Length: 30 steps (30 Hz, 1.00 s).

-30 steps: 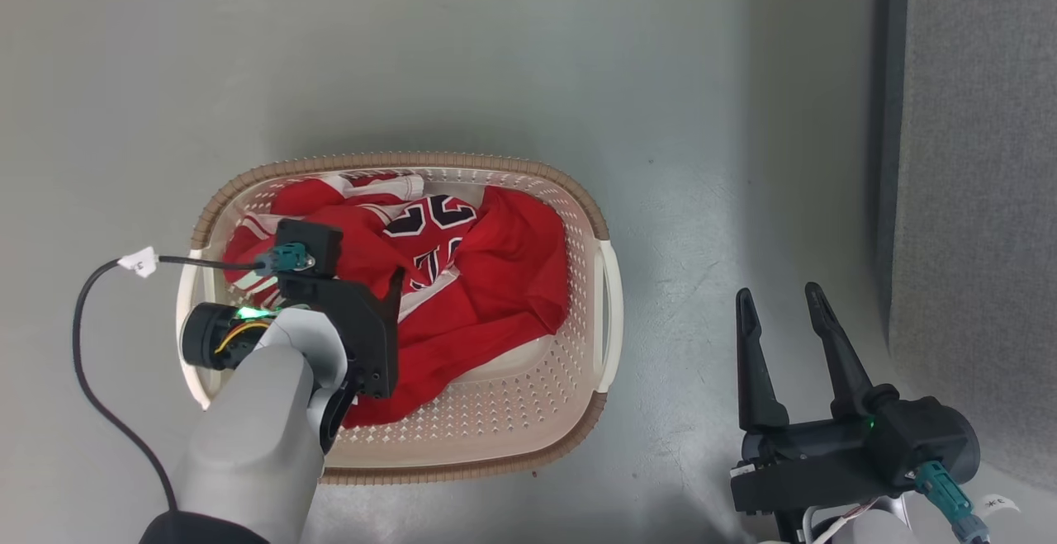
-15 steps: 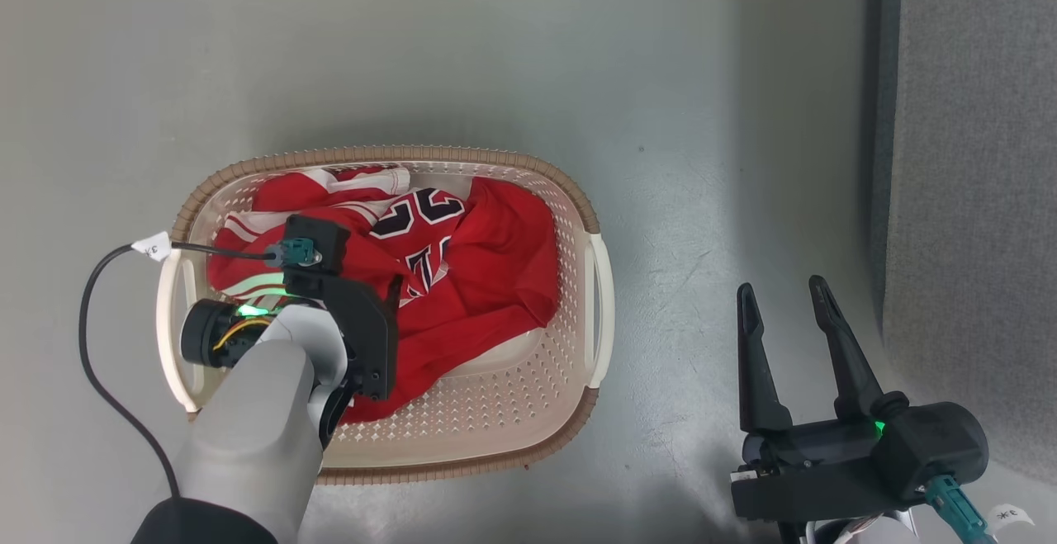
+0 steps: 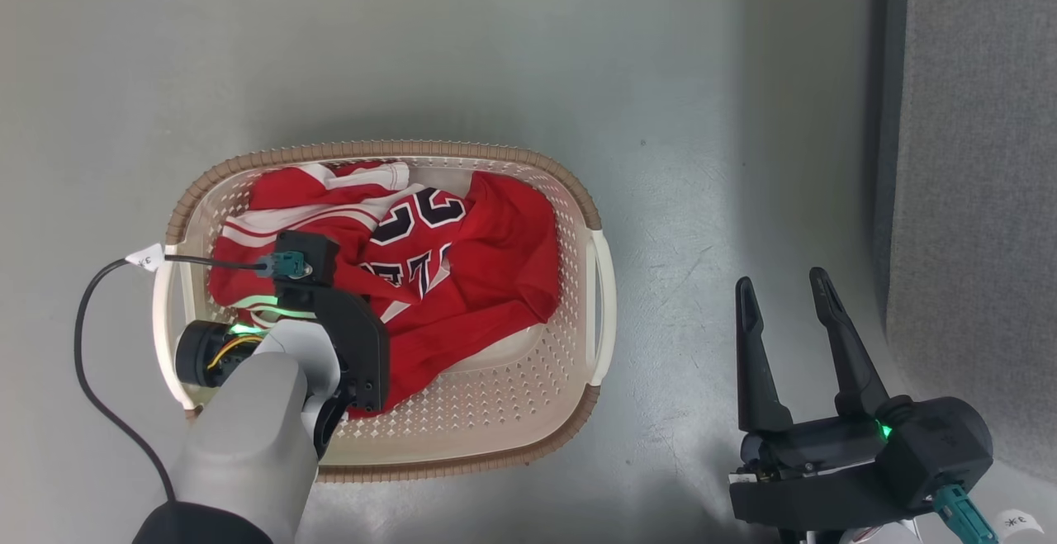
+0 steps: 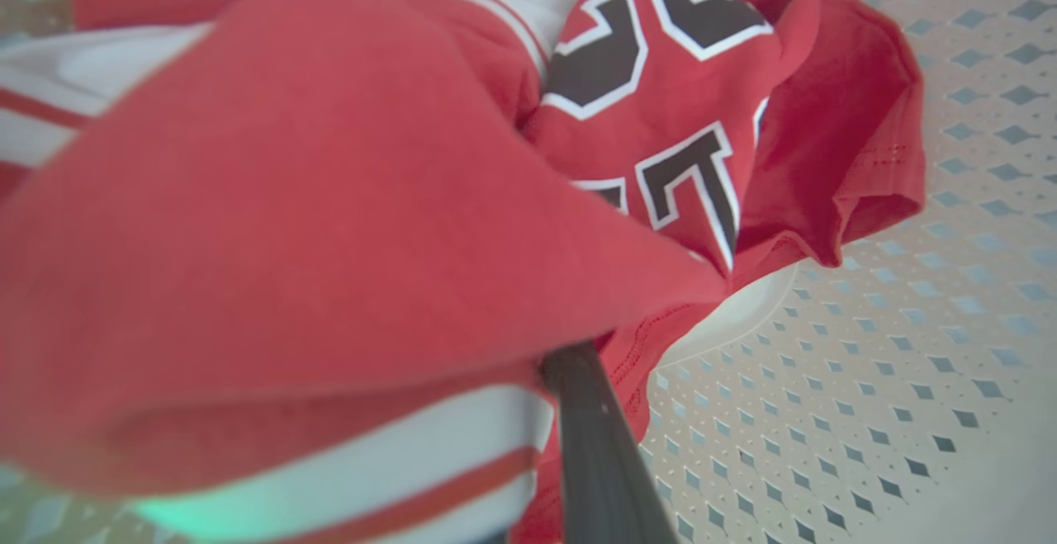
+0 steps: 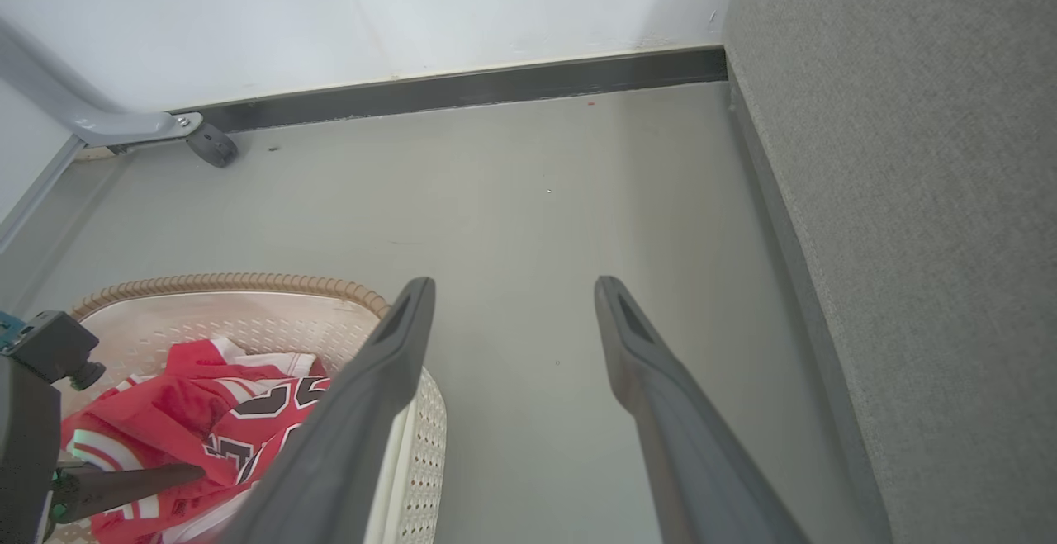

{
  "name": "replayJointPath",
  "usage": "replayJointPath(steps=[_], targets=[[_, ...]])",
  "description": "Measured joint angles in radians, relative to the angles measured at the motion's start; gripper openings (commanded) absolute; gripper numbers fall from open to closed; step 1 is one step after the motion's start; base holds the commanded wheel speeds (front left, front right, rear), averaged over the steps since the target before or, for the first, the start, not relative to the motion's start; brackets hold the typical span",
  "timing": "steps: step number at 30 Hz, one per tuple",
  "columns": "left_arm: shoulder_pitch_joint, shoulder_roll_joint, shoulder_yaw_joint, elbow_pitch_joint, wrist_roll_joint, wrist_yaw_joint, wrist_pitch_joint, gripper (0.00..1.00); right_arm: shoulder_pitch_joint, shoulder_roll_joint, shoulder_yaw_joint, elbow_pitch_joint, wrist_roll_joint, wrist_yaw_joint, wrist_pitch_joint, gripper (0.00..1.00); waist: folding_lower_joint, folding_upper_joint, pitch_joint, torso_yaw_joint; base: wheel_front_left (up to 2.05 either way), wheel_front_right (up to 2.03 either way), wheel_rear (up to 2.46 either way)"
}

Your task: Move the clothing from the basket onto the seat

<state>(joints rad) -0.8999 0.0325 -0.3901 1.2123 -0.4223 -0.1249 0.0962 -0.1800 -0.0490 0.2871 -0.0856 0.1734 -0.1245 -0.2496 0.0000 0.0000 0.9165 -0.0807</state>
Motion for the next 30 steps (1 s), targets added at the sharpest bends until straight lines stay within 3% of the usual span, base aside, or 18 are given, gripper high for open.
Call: replayJointPath(steps=[9,15,30], targets=[[-0.003,0.001,-0.009,0.004,-0.015,0.000,-0.029,0.00,-0.033,0.000,0.015,0.004,0.010,0.000,0.000,1.00,0.0000,0.0000,-0.018,0.002,0.00,0.00,0.00],[-0.001,0.031,-0.042,-0.001,-0.013,0.000,-0.067,0.00,-0.091,0.000,0.025,0.037,0.044,0.000,0.000,1.00,-0.0001,0.0000,-0.052,-0.002,0.00,0.00,0.00],[0.110,0.073,-0.134,-0.039,0.000,-0.007,-0.225,0.00,-0.162,-0.002,0.029,0.203,0.155,0.000,0.000,1.00,-0.0002,0.0000,-0.226,-0.008,0.00,0.00,0.00]])
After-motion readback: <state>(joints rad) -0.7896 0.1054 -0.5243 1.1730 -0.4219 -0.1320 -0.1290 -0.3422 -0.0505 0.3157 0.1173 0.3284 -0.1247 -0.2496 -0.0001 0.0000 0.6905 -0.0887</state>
